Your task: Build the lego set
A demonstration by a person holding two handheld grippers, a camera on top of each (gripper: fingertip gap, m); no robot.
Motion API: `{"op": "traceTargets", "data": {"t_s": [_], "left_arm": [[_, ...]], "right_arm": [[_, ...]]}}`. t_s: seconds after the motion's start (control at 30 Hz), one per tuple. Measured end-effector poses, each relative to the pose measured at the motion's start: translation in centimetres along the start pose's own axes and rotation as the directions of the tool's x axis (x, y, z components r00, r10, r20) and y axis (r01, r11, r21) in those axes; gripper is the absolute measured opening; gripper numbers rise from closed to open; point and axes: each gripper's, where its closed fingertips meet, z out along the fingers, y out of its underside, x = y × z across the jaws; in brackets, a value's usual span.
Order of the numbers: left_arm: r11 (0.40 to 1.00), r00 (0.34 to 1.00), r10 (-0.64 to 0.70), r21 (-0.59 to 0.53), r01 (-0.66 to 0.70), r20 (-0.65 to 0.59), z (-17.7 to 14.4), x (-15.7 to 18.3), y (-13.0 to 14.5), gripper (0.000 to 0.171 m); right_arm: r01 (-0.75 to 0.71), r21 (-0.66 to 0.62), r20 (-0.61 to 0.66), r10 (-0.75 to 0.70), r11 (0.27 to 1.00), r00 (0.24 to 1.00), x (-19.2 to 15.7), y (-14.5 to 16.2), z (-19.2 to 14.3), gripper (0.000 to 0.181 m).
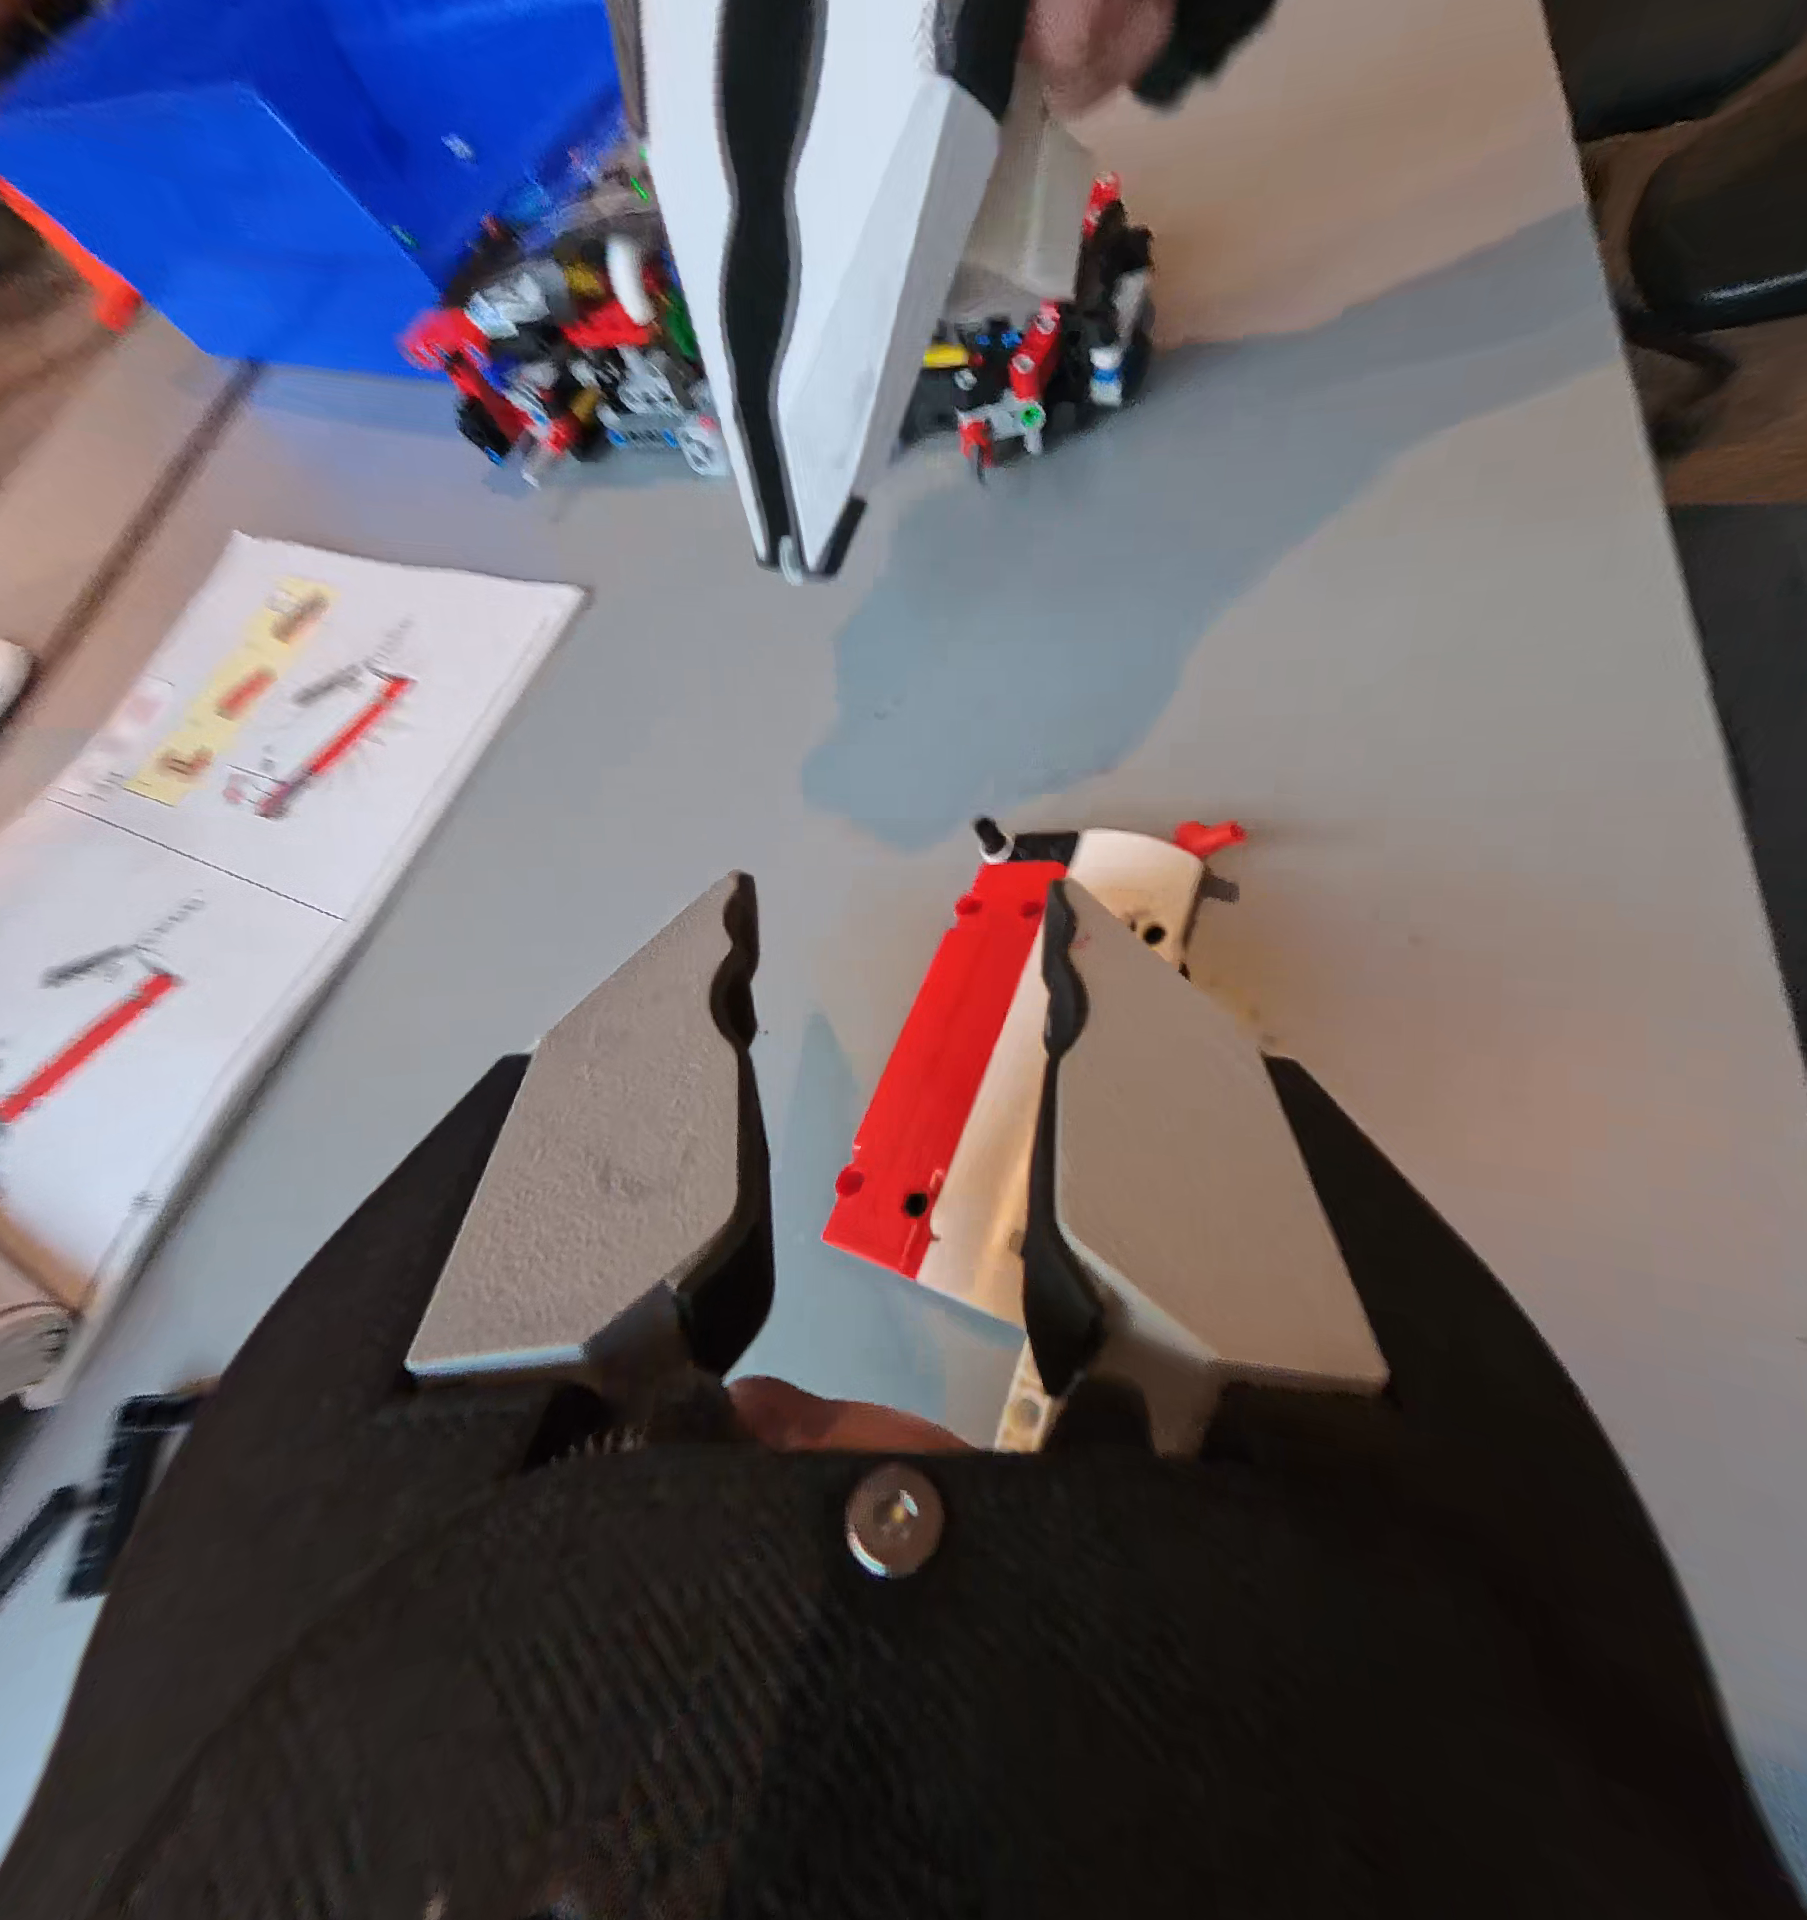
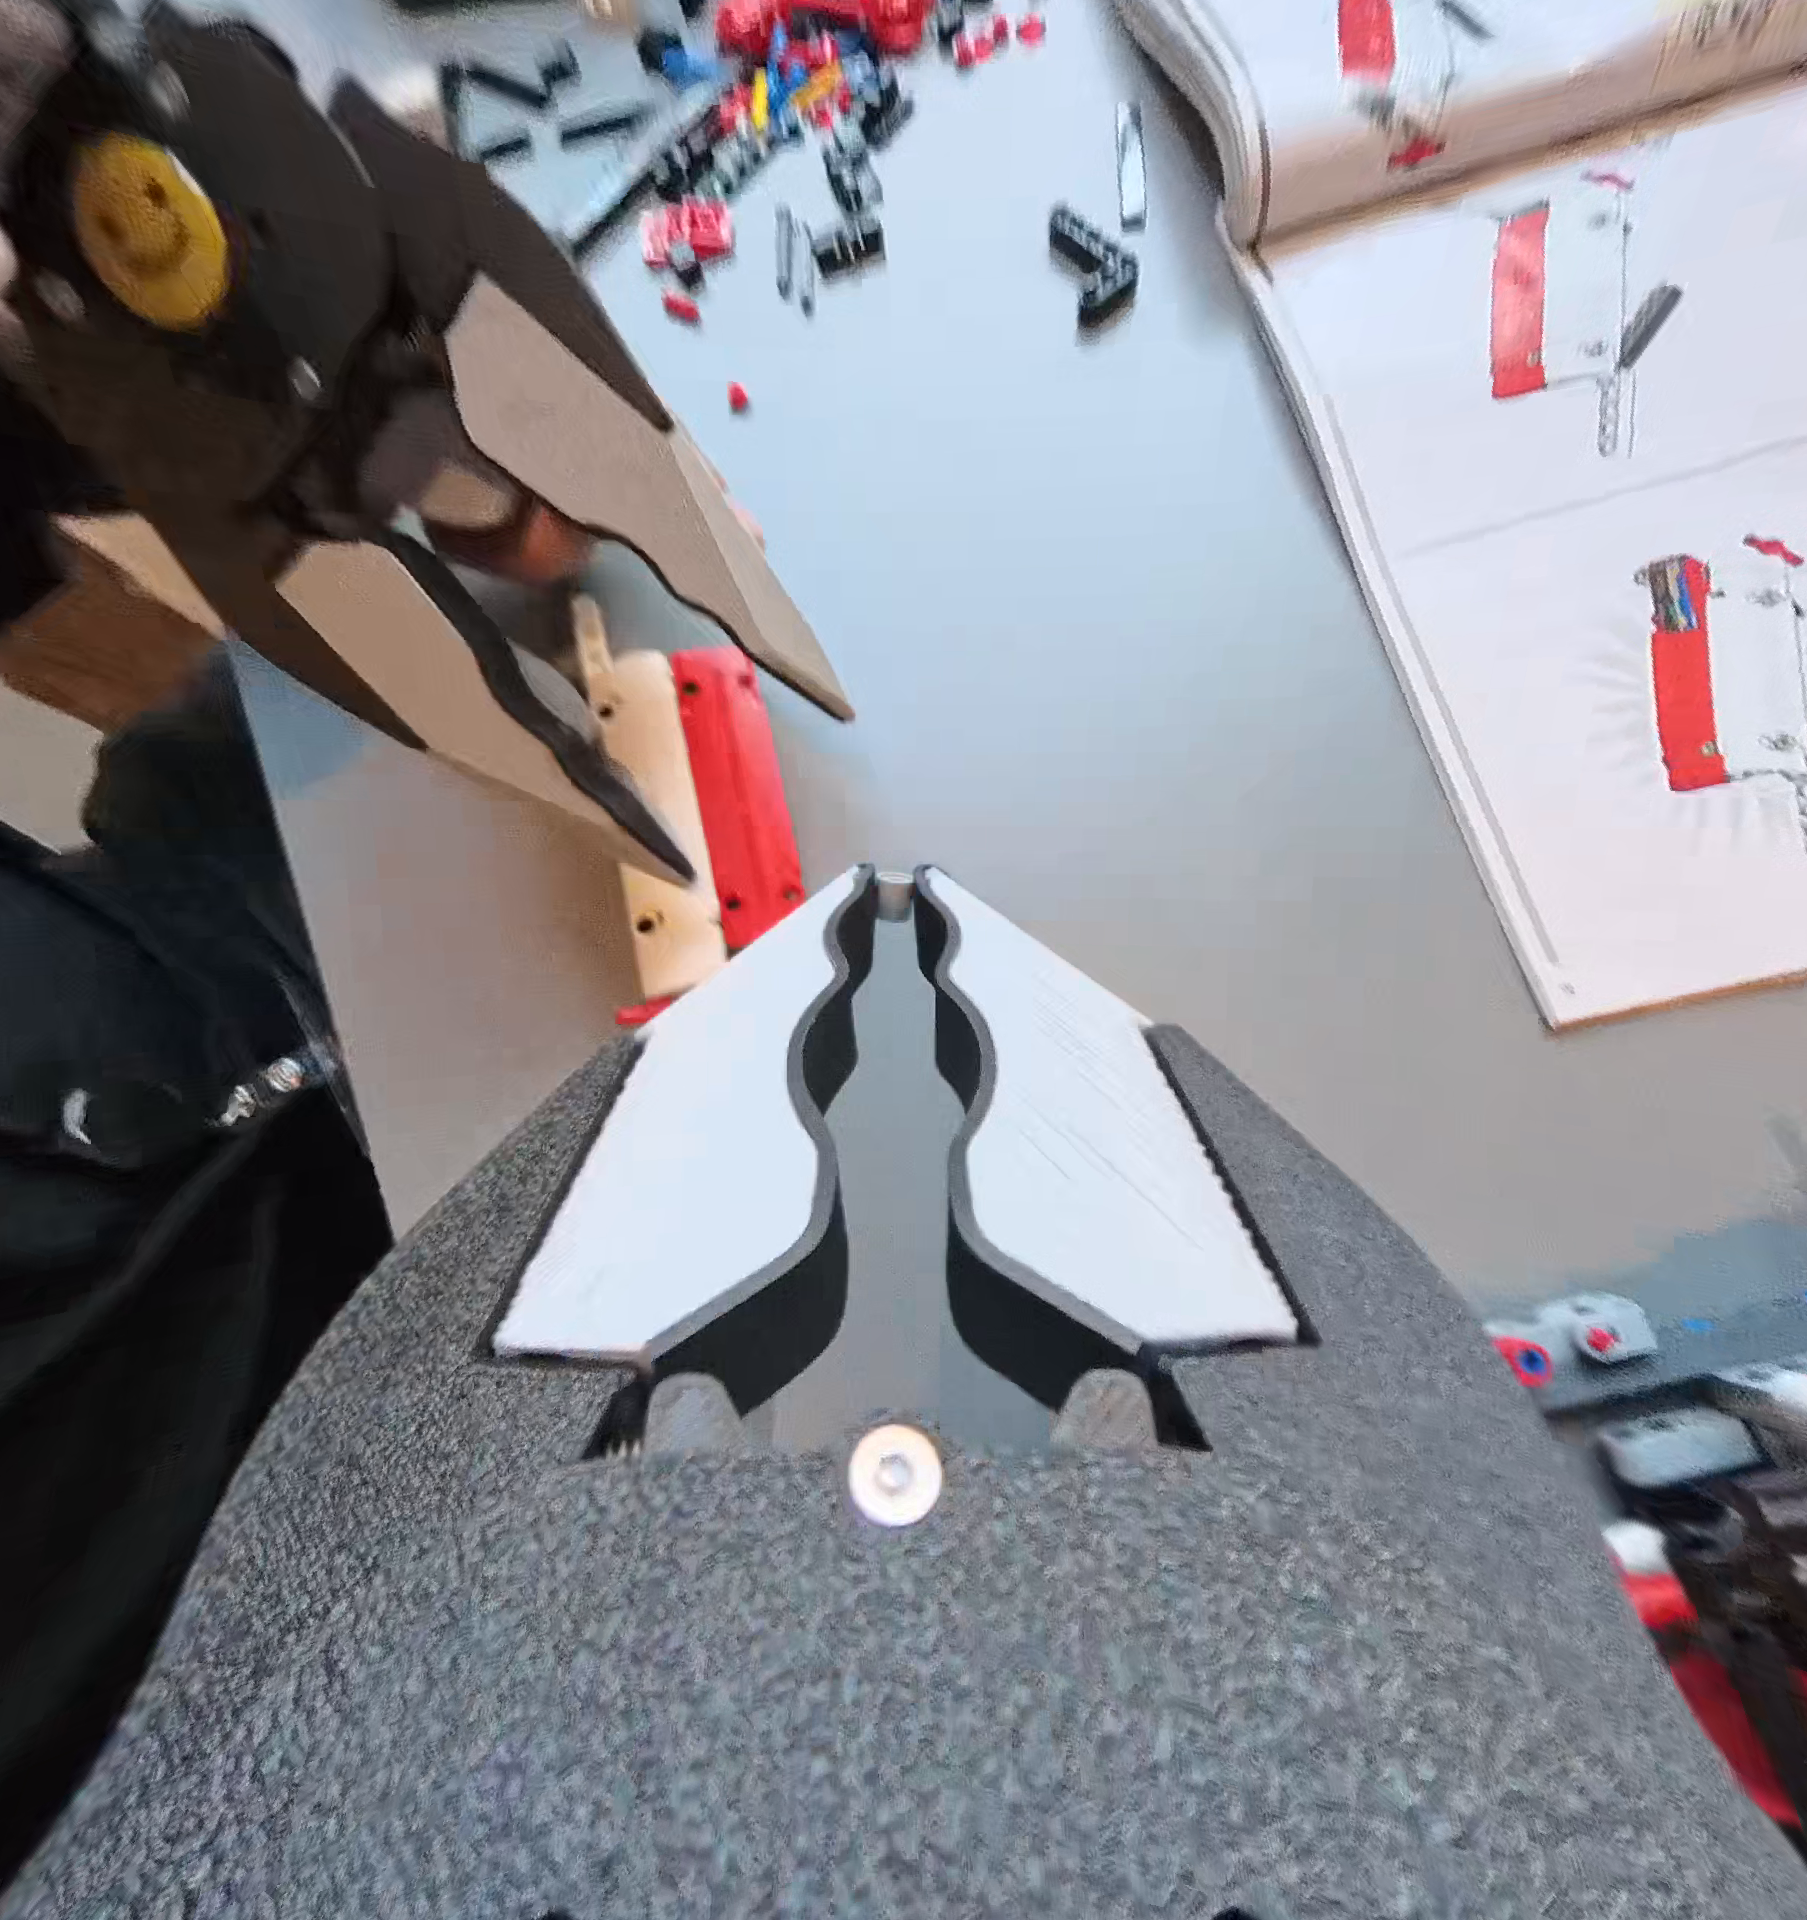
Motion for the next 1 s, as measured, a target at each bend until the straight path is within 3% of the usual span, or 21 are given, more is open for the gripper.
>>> {"op": "traceTargets", "data": {"t_s": [0.13, 0.33, 0.63, 1.0], "left_arm": [[0.982, 0.96, 0.137, 0.09, -0.163, 0.246, -1.0, -2.3, -2.2, 0.039], [0.956, 0.935, 0.115, 0.219, -0.197, 0.335, -3.0, -3.2, -4.4, 0.025], [0.951, 0.919, 0.113, 0.228, -0.21, 0.378, -3.4, -3.7, -4.7, 0.012], [0.94, 0.922, 0.145, 0.242, -0.242, 0.359, -3.7, -3.2, -5.1, 0.008]], "right_arm": [[-0.139, 0.215, 0.145, 0.109, 0.967, 0.983, -2.6, -3.3, 0.4, 0.005], [-0.396, 0.356, 0.347, 0.274, 0.846, 0.897, -3.4, -5.3, 0.7, 0.005], [-0.617, 0.384, 0.534, 0.379, 0.687, 0.755, -4.0, -6.5, 1.3, 0.005], [-0.618, 0.339, 0.557, 0.379, 0.709, 0.74, -4.3, -6.1, 1.1, 0.005]]}}
